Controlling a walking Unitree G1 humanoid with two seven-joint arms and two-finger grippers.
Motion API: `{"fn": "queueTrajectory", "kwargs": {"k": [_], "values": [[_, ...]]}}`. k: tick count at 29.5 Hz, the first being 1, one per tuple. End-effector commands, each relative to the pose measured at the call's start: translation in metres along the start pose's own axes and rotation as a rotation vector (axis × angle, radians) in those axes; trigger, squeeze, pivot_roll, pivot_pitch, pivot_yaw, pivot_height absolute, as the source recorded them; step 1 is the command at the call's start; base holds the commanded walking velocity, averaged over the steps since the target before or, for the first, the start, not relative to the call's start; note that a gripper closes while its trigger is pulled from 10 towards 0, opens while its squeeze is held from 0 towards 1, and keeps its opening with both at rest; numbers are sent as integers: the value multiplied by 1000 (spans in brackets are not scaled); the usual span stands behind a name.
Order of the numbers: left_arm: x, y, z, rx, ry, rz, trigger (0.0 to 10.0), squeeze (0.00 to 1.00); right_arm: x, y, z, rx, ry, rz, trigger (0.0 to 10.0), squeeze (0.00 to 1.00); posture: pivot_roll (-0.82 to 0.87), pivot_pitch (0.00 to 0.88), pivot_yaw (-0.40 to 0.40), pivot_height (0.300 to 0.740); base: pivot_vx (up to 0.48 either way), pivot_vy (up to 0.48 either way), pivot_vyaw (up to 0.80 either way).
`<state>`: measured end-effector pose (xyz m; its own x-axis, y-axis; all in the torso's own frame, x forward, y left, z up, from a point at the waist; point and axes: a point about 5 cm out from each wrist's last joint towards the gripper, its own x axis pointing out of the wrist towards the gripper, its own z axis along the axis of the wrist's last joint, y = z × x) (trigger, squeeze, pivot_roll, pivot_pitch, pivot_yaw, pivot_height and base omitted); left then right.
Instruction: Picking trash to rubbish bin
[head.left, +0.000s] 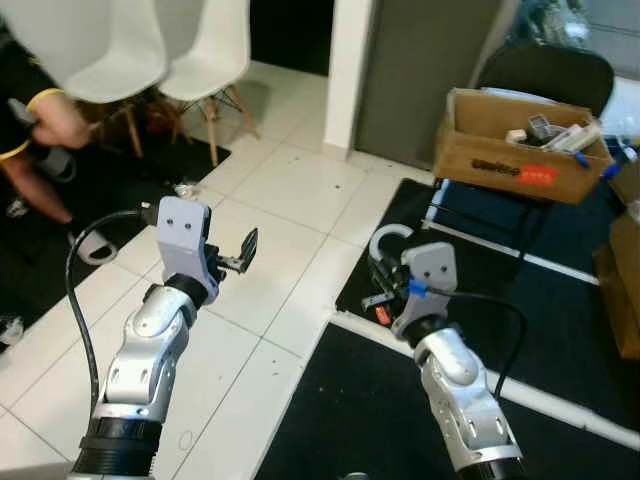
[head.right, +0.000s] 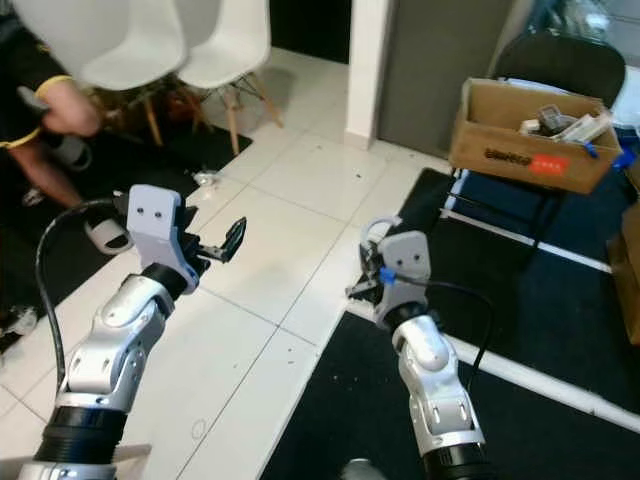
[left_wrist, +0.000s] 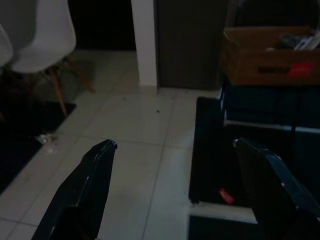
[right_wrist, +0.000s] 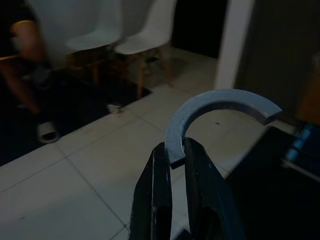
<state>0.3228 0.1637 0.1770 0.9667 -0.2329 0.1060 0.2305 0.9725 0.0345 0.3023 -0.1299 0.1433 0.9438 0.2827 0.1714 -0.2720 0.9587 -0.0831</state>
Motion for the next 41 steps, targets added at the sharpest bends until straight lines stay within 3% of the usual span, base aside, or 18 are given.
{"fn": "queueTrajectory", "kwargs": {"k": [1,41], "values": [[-2,0,0,11,0,1,10000,0,-1,0,0,-4,0,-2,10000,0,26,137,47,740,0,0,-800],[0,8,-1,11,32,59,10000,0,6,-17,-16,-20,97,-101,10000,0,36,133,40,740,0,0,-800]]}}
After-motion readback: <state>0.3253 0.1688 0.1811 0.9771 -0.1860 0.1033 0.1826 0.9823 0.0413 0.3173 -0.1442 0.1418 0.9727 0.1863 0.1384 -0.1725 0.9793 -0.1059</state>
